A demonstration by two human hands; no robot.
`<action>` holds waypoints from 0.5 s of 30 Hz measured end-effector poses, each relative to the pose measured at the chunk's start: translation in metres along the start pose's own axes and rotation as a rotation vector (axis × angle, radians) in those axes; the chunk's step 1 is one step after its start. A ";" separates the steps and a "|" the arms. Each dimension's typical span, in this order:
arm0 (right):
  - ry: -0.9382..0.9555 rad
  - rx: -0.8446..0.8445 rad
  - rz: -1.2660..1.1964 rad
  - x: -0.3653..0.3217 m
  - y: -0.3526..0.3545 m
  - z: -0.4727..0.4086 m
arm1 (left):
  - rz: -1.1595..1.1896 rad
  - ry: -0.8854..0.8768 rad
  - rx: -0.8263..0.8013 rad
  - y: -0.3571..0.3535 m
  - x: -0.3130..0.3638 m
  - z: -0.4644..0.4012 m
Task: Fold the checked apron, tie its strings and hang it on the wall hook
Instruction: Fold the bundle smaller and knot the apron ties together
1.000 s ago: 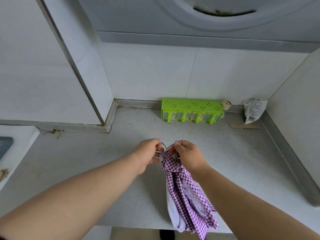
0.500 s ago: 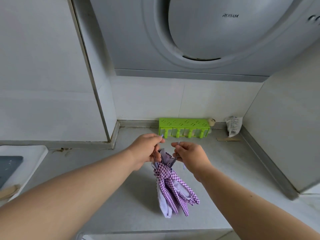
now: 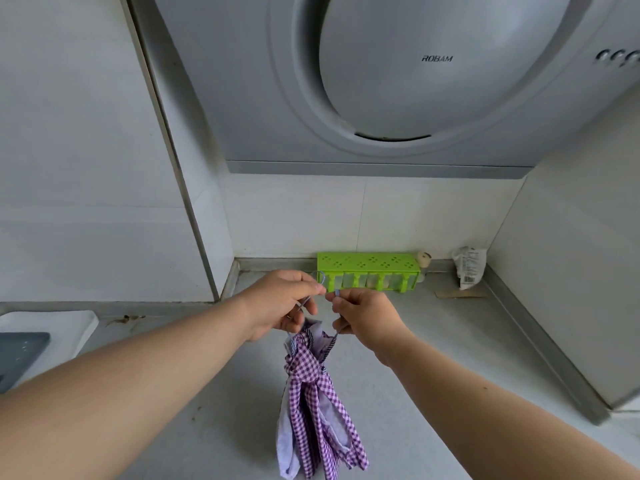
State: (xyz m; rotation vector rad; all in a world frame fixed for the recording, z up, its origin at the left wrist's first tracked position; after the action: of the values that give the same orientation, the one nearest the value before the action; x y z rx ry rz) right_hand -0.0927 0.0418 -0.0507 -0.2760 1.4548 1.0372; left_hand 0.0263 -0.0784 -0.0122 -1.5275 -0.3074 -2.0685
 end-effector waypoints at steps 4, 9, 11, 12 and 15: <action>0.010 -0.038 0.029 0.001 0.009 -0.012 | -0.032 0.024 -0.039 -0.011 0.009 -0.010; 0.043 -0.071 0.046 -0.004 0.017 -0.028 | -0.043 0.029 -0.057 -0.019 0.016 -0.021; 0.040 -0.061 0.019 -0.004 0.019 -0.032 | -0.043 0.024 -0.058 -0.019 0.017 -0.024; 0.041 -0.052 0.019 -0.005 0.019 -0.034 | -0.036 0.022 -0.061 -0.019 0.017 -0.025; 0.046 -0.043 0.079 -0.009 0.017 -0.041 | -0.001 0.017 -0.076 -0.015 0.019 -0.028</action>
State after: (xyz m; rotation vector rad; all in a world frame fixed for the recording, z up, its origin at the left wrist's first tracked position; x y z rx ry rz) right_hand -0.1309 0.0187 -0.0427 -0.2764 1.4958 1.1330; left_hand -0.0082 -0.0846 -0.0020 -1.5530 -0.2259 -2.1143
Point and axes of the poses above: each hand's wrist, its own z-axis away from the middle knuckle, its own y-axis out of the back of the hand, x = y × z, the point moved 8 cm from there along -z, towards the middle knuckle, and after that the axes turned 14 degrees about z, right-handed, at the moved point
